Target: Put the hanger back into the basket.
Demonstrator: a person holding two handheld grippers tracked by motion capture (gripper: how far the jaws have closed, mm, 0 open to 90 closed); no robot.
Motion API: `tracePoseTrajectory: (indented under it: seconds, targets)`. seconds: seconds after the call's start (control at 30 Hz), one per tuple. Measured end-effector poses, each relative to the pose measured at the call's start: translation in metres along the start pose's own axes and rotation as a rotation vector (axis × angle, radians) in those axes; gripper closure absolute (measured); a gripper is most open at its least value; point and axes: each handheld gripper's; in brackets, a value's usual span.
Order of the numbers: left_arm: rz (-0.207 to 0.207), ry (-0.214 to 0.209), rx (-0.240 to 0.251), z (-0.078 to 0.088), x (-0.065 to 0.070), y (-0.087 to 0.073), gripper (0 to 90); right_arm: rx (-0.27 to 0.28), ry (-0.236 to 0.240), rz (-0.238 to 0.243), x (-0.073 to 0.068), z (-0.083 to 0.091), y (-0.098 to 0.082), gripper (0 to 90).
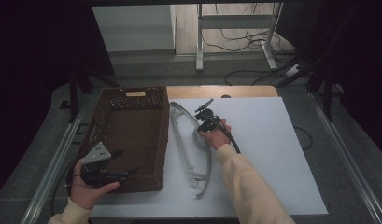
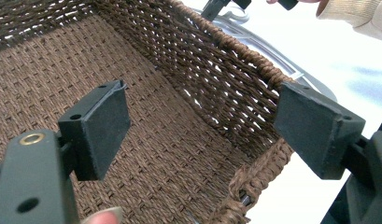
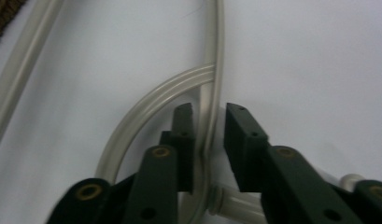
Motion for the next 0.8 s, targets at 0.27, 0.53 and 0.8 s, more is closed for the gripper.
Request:
tracePoseTrajectory:
  seconds: [0.27,0.53,0.8]
  targets:
    - [0.001,0.001,-0.003,0.0,0.0,0.0,18.3,-0.022,-0.021,-0.069,0.005,0.002,0.001,81.9]
    - [0.004,0.002,-0.003,0.0,-0.001,-0.001,18.3,0.03,0.001,-0.082,0.021,0.022,-0.002,82.2]
    - [0.004,0.002,-0.003,-0.001,-0.001,0.0,18.3,0.118,0.028,-0.08,0.04,0.055,-0.004,82.3]
Point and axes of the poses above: each handheld gripper's, and its own axes: z roughly backward along the jaws, y roughly out of its top, x roughly to its right
